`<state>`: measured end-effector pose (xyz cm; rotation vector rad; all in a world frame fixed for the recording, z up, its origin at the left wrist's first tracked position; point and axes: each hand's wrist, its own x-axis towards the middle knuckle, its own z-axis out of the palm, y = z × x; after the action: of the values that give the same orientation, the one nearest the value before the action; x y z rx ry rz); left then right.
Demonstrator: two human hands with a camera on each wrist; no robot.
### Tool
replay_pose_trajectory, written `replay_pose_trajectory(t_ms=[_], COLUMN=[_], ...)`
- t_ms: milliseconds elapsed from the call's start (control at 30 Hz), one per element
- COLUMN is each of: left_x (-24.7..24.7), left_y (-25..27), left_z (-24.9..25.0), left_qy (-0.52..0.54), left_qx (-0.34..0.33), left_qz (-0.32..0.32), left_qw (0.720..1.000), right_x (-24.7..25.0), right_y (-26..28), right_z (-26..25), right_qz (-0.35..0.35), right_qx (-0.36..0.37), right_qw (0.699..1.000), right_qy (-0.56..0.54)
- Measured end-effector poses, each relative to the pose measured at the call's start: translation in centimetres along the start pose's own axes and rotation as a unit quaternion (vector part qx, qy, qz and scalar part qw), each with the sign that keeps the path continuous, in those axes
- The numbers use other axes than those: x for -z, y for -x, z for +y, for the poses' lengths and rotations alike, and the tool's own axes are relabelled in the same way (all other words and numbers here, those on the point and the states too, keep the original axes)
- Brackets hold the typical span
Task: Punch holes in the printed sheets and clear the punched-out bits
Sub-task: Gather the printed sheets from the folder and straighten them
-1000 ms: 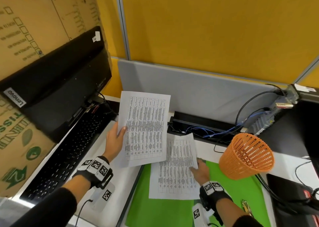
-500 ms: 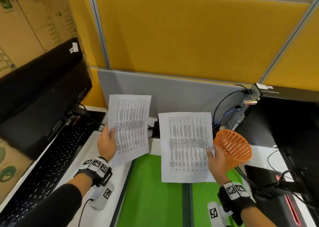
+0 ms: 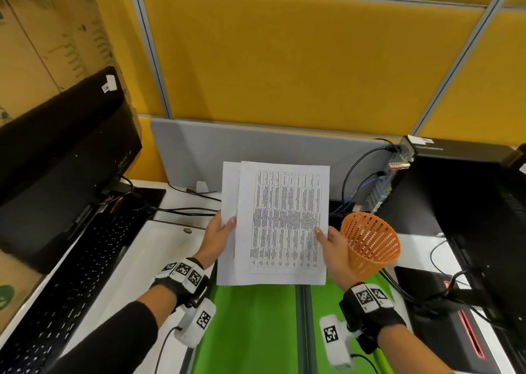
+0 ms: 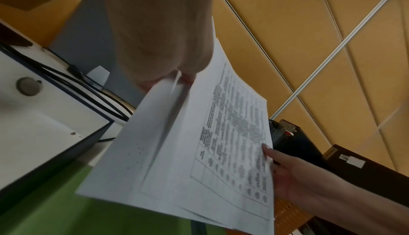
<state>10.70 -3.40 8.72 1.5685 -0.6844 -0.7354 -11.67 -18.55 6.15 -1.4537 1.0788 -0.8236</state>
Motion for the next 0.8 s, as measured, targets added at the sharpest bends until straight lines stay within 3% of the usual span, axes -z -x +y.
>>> replay_pose_trajectory(t_ms=[233,467,667,800], left_x=[-0.7,-0.6,0.5,0.8], left_y=[0.8,-0.3,-0.5,0.1], left_z=[1.1,2.1,1.6,2.0], left_qy=[0.032,0.083,0.116,0.144], left_qx=[0.036,0.141,0.154,0.186], left_qz=[-0.052,-0.089,-0.097,-0.177], left_qw=[0.998,0.983,0.976,0.956], right_x=[-1.7,-2.7,-3.2,-3.7], right_y=[0.7,2.1,2.4,2.5], right_z=[-0.6,-0.9,-1.9,-1.7], right_qz=[-0.094,-0.198,-0.191,-0.205], right_qx=[-0.102,-0.146,-0.161,-0.18], right_qw=[0.986,0.948,0.944,0.932], right_qy=[-0.098,-0.203,-0.215,-0.237])
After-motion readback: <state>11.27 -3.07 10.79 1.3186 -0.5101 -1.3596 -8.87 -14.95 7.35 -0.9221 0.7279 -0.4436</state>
